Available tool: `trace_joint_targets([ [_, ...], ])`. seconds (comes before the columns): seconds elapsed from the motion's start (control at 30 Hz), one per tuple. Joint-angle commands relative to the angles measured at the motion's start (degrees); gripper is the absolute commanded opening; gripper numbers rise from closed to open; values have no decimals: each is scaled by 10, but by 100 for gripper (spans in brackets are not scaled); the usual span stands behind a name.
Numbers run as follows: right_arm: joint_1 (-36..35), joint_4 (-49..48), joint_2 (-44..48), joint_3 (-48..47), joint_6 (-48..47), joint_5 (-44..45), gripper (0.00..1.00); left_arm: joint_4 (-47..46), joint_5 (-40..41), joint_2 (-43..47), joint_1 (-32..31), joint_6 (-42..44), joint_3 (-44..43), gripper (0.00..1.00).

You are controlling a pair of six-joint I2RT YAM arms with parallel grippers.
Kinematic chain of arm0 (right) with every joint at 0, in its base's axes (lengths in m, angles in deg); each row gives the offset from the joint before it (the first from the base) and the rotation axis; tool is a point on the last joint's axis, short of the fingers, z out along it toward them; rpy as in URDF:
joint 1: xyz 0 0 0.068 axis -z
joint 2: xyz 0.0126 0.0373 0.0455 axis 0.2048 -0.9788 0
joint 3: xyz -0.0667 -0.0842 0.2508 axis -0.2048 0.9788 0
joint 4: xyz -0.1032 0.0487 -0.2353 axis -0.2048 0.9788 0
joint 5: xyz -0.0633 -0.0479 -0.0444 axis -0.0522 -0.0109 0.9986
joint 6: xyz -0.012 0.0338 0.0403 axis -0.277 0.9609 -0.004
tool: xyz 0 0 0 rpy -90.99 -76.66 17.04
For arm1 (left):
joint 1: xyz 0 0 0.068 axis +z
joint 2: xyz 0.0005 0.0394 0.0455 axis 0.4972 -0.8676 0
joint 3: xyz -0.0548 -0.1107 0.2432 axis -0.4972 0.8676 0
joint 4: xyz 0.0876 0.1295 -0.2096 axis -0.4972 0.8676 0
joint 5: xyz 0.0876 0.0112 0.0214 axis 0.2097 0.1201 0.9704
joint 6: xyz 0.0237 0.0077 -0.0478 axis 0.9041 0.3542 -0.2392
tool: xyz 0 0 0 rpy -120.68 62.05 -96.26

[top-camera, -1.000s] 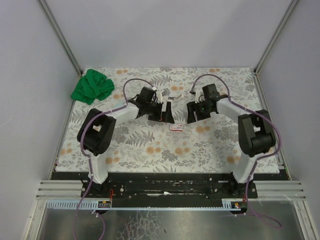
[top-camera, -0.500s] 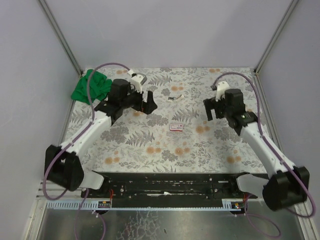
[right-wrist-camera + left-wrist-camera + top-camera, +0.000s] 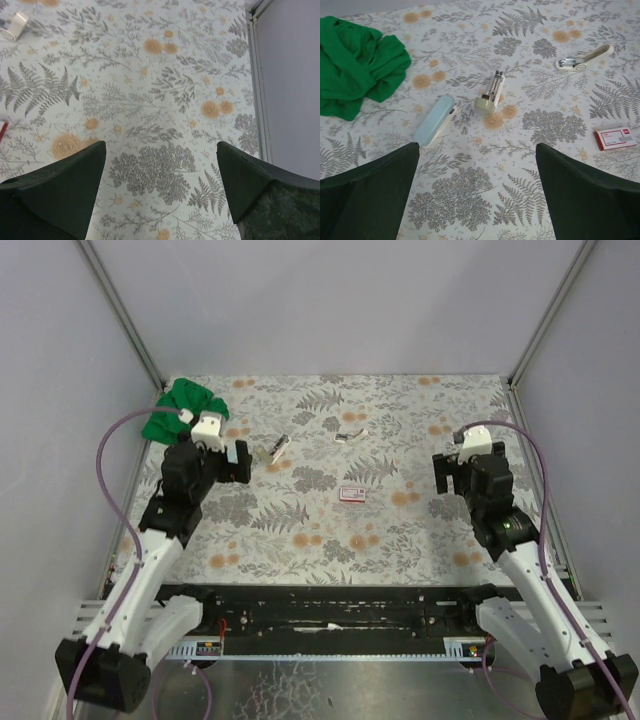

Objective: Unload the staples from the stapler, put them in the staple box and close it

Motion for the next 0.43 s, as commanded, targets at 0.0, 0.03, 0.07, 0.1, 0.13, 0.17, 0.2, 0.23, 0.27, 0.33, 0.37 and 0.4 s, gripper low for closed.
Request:
trace_joint_targets([
  [0.0, 1, 5, 45, 15, 1, 13, 99, -21, 43, 75, 5, 24, 45, 100],
  [0.03, 2, 10, 56, 18, 0, 7, 99, -19, 45, 89, 5, 23, 54, 100],
  [0.07, 2, 14, 69, 21, -1, 4, 99, -21, 53, 102, 5, 18, 63, 100],
  [0.1, 2, 18, 80, 25, 1, -2, 99, -22, 62, 112, 5, 11, 69, 100],
  [0.13, 1, 23, 92, 30, 4, -5, 99, -23, 67, 121, 6, 12, 75, 100],
  [0.17, 2, 27, 103, 37, 7, -11, 99, -23, 69, 129, 8, 16, 81, 100],
  [0.2, 2, 27, 116, 45, 7, -17, 99, -23, 70, 134, 10, 17, 86, 100],
  [0.23, 2, 26, 127, 55, 7, -24, 99, -23, 70, 138, 12, 18, 89, 100],
  [0.27, 2, 23, 138, 66, 7, -32, 99, -23, 67, 141, 16, 17, 93, 100],
  [0.33, 1, 12, 159, 87, 3, -50, 99, -21, 56, 142, 25, 16, 97, 100],
  [0.37, 2, 7, 167, 95, 1, -54, 99, -19, 51, 141, 29, 13, 96, 100],
  [0.4, 2, 3, 174, 100, 1, -54, 99, -18, 50, 140, 31, 9, 95, 100],
])
